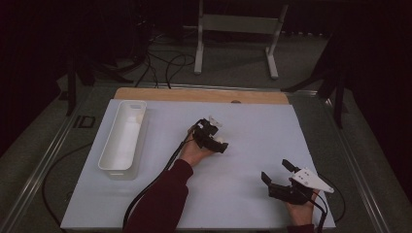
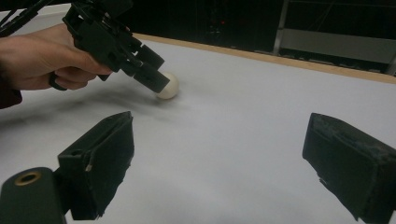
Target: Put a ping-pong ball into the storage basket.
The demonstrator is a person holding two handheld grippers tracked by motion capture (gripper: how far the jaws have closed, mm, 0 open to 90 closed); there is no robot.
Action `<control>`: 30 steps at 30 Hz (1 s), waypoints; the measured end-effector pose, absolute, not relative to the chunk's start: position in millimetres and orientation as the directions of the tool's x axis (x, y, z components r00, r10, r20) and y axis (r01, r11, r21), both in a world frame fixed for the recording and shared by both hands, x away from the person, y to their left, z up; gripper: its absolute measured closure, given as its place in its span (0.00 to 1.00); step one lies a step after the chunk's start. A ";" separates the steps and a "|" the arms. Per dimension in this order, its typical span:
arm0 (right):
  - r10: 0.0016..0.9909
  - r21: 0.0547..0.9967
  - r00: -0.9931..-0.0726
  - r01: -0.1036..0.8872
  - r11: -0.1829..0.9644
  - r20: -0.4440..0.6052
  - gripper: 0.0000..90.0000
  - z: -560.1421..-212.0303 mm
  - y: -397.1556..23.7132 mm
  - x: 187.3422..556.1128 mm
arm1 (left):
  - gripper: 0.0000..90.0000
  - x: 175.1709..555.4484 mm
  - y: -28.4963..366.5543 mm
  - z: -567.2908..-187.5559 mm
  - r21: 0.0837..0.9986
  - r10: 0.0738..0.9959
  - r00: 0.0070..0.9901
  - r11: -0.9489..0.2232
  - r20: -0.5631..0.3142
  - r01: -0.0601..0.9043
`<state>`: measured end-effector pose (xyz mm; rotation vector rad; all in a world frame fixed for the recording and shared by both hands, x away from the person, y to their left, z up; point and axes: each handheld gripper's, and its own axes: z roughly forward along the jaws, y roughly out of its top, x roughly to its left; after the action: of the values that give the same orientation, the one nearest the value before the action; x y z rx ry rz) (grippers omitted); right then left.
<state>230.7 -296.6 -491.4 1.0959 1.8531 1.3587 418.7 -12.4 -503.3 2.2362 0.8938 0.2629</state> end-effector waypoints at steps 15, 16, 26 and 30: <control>0.872 0.951 -0.490 0.274 0.143 0.010 0.10 -491.5 -296.4 230.8 | 0.36 420.2 -13.4 -507.7 0.661 0.671 0.739 -0.527 -0.062 0.534; 0.872 0.951 -0.490 0.274 0.143 0.010 0.10 -491.5 -296.4 230.8 | 0.36 420.7 -13.8 -509.3 0.658 0.672 0.737 -0.527 -0.065 0.538; 0.871 0.951 -0.491 0.274 0.143 0.011 0.10 -491.6 -296.3 230.9 | 0.54 420.7 -16.9 -512.0 0.651 0.661 0.748 -0.542 -0.061 0.532; 0.872 0.951 -0.489 0.274 0.142 0.011 0.10 -491.5 -296.5 230.8 | 0.57 420.3 -17.3 -511.7 0.644 0.656 0.753 -0.555 -0.049 0.526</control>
<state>230.8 -296.5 -491.5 1.0964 1.8547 1.3568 420.3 -17.3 -511.7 2.2927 0.8827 0.2587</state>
